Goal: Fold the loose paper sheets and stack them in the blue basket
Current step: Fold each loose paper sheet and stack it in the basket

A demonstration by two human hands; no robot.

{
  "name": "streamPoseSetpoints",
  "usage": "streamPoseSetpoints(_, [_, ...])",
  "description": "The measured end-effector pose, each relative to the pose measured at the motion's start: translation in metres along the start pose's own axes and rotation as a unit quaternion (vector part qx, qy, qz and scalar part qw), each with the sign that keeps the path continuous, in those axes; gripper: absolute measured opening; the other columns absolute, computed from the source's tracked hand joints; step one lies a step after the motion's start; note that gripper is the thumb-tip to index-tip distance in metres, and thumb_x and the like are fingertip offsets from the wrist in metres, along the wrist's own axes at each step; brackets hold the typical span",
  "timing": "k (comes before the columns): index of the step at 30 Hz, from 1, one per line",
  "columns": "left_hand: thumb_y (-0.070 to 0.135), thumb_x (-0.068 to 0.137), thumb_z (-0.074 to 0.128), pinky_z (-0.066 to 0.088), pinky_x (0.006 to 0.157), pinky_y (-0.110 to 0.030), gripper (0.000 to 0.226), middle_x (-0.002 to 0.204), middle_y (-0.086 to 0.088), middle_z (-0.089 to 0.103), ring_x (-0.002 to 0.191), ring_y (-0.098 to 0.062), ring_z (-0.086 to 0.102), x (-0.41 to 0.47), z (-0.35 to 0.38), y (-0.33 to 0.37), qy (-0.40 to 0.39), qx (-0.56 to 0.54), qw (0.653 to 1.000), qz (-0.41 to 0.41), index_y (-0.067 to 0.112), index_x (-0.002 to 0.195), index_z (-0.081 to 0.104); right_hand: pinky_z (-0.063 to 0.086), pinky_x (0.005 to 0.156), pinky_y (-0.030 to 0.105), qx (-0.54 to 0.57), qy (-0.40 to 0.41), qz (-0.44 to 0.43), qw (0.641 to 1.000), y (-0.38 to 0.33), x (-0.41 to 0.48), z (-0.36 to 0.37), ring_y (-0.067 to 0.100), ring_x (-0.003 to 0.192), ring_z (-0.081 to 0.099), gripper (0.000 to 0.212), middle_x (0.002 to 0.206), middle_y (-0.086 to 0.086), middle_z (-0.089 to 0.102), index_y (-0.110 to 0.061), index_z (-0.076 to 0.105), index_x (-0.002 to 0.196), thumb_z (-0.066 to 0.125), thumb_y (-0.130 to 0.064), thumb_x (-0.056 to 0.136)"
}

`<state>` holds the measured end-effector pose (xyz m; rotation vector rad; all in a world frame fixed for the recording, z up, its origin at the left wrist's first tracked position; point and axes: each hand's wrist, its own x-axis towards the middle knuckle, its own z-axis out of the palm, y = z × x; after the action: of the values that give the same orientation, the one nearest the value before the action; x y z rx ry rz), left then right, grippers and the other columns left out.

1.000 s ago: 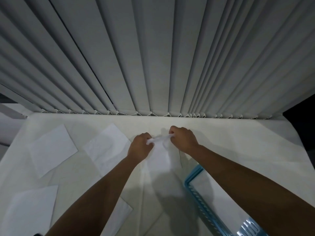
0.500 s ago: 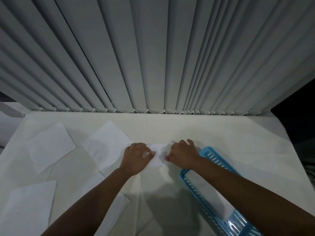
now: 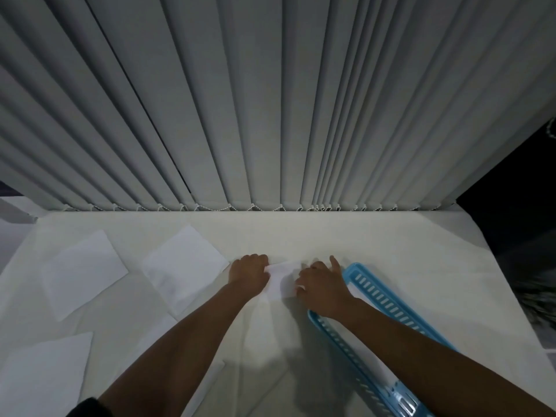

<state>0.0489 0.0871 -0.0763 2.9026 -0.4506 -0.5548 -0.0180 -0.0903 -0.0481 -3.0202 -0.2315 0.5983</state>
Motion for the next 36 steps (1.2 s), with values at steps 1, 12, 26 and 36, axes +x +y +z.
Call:
streamPoseSetpoints(1, [0.027, 0.088, 0.049, 0.044, 0.085, -0.034, 0.018, 0.112, -0.006, 0.065, 0.109, -0.029, 0.059, -0.002, -0.002, 0.000, -0.005, -0.035, 0.999, -0.014, 0.017, 0.103, 0.055, 0.008, 0.116, 0.051, 0.018, 0.017, 0.000, 1.000, 0.001, -0.003, -0.002, 0.018, 0.127, 0.045, 0.034, 0.126, -0.004, 0.062, -0.024, 0.063, 0.114, 0.038, -0.039, 0.096])
streamPoseSetpoints(12, [0.005, 0.083, 0.066, 0.054, 0.083, -0.039, 0.019, 0.109, -0.016, 0.066, 0.097, -0.030, 0.065, -0.059, -0.062, 0.027, -0.013, -0.638, 0.761, -0.117, 0.005, 0.099, 0.056, 0.046, 0.077, 0.030, 0.337, 0.132, 0.073, 0.929, -0.041, -0.082, 0.002, 0.015, 0.084, 0.060, 0.026, 0.081, -0.006, 0.062, -0.027, 0.058, 0.074, 0.049, -0.044, 0.092])
streamPoseSetpoints(26, [0.014, 0.095, 0.053, 0.055, 0.075, -0.032, 0.020, 0.103, -0.012, 0.069, 0.092, -0.024, 0.067, -0.126, -0.033, 0.104, -0.011, -0.780, 0.616, -0.106, 0.005, 0.111, 0.060, 0.034, 0.049, 0.026, 0.734, 0.189, 0.294, 0.583, -0.029, -0.161, -0.008, 0.017, 0.047, 0.040, 0.035, 0.053, 0.009, 0.047, -0.011, 0.046, 0.058, 0.068, -0.014, 0.085])
streamPoseSetpoints(36, [0.011, 0.089, 0.060, 0.053, 0.074, -0.024, 0.021, 0.088, -0.008, 0.071, 0.076, -0.016, 0.066, -0.104, -0.021, 0.115, -0.013, -0.699, 0.707, -0.105, 0.003, 0.108, 0.066, 0.033, 0.044, 0.019, 0.694, 0.248, 0.372, 0.564, 0.022, -0.208, 0.027, 0.011, 0.050, 0.046, 0.026, 0.061, 0.006, 0.046, -0.014, 0.050, 0.069, 0.072, -0.014, 0.082])
